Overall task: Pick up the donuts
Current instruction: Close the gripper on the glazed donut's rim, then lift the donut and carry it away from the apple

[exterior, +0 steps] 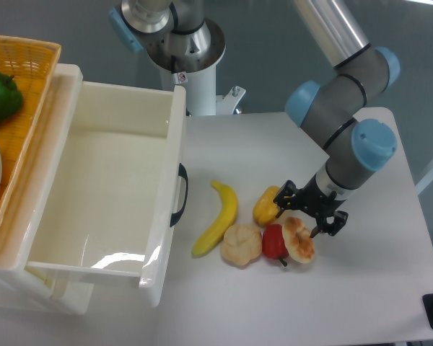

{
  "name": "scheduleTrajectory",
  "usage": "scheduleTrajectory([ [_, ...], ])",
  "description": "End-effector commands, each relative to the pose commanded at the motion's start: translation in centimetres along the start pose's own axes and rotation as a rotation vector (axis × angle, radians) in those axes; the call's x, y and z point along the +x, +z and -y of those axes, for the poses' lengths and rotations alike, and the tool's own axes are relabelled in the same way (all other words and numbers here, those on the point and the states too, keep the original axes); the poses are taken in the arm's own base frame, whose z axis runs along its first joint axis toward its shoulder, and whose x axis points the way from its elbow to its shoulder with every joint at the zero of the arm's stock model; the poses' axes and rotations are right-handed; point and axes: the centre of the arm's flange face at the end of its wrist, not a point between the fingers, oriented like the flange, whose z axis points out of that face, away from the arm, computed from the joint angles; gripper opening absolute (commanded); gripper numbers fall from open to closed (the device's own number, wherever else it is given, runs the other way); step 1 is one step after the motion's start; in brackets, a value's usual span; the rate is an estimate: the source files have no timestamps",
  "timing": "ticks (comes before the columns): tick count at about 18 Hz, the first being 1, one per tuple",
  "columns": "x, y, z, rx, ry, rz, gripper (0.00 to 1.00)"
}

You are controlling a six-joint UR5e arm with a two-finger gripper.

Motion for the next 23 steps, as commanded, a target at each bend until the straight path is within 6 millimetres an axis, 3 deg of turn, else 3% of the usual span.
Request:
scheduleTrajectory([
  [8,-0.7,-0.8,-0.2,0.005,0.002,0.012,0.0],
  [16,-1.3,-3.2,0.4,0.019,0.021,0.068,0.0],
  [19,-2.7,-6.0,0.7,-0.019,0.071,0.14,0.0],
  [23,-4.5,-7.7,0.2,-0.155,0.196,0.21,0.0],
])
